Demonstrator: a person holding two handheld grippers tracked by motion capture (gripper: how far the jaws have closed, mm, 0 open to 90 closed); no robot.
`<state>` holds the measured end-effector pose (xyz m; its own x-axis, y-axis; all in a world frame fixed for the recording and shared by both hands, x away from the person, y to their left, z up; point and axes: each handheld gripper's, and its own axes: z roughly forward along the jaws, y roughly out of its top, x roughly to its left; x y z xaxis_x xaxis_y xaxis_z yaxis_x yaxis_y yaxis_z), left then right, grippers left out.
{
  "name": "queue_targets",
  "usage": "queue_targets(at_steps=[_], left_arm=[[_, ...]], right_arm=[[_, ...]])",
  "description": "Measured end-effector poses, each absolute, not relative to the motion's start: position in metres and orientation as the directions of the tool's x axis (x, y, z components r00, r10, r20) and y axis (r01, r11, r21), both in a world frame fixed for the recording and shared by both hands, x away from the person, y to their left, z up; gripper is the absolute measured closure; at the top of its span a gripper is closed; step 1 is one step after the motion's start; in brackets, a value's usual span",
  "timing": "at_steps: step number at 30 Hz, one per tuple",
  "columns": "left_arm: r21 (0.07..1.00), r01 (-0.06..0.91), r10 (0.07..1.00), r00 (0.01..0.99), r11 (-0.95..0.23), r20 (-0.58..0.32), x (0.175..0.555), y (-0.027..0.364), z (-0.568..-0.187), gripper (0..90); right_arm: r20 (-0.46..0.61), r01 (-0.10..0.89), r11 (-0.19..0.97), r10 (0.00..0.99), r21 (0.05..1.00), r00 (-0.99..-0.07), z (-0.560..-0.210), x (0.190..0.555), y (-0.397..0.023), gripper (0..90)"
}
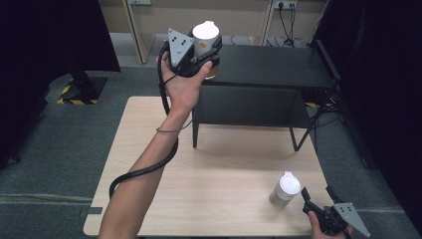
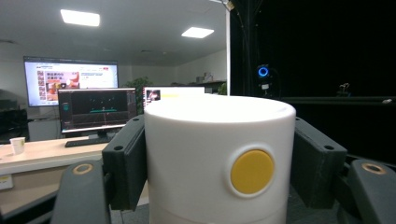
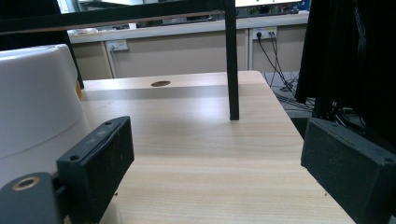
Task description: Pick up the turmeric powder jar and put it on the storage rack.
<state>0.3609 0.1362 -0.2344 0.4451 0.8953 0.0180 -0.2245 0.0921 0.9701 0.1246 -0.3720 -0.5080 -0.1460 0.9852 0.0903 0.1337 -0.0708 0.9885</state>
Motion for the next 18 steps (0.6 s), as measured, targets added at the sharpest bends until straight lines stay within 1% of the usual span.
queue_targets(at_steps=[18], left_arm=[[0.974,-0.214,0.907,0.420,0.075,0.023,0.377,0.126,-0.236,30.7]], right_arm=[[0.088,0.133,-0.068,0.985,0.989,-0.151,-0.508,0.125,-0.373,9.9]])
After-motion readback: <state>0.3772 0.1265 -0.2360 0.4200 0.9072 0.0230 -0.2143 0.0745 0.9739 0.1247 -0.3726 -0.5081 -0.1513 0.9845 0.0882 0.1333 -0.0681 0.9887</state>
